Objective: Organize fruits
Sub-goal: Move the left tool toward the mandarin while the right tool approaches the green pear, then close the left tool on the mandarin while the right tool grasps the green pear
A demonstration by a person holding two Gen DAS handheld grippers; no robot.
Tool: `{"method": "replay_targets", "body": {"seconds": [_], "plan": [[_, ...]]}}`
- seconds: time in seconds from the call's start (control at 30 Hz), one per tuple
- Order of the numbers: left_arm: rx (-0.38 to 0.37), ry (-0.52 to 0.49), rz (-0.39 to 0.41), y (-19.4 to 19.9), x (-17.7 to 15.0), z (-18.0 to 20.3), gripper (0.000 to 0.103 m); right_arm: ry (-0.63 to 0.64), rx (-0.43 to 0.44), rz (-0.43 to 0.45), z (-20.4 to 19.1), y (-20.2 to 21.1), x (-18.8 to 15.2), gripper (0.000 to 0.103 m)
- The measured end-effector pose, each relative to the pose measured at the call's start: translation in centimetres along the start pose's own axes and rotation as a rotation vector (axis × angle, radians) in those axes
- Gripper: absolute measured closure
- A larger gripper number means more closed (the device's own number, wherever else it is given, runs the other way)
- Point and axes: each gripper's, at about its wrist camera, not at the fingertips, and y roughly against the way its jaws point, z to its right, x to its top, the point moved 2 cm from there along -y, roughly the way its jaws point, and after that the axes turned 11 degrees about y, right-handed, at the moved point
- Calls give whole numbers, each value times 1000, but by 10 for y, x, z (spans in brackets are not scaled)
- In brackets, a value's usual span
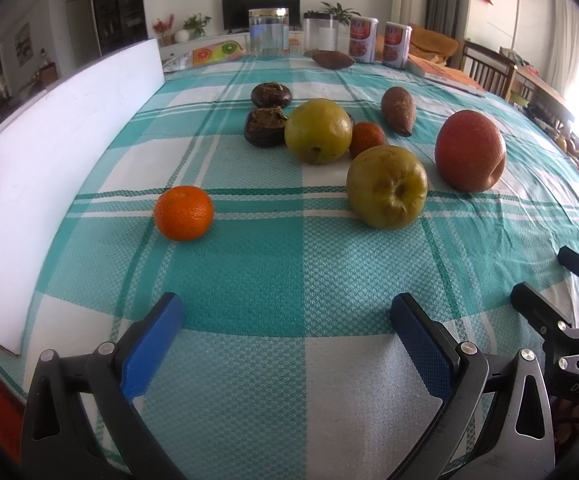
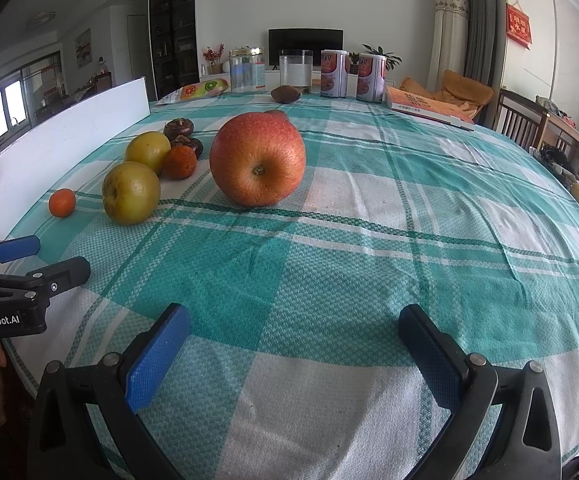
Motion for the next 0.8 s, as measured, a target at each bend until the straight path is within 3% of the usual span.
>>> {"method": "replay_targets", "body": {"seconds": [0.13,0.3,0.5,0.6,0.67,0.77,0.8], "plan": [[-26,-8,-43,4,0,-8,1,0,0,5,1,0,0,0],[-82,67,-51,10,17,-36,1,-3,-6,3,1,-1,1,0],[-86,2,-67,-7,55,-49,5,-5,-6,-3,2,-3,3,0],[-88,-27,-100,-20,56,-51,30,-7,4,-26,4,-4,4,0],[-104,-38,-120,-25,53,-53,35,-18,35,-81,7,-4,10,0],[-112,-61,-93,-23,53,-53,46,-88,184,-73,8,-3,22,0],[-117,-56,-88,-24,56,-54,58,-88,233,-85,3,-7,29,0]]}}
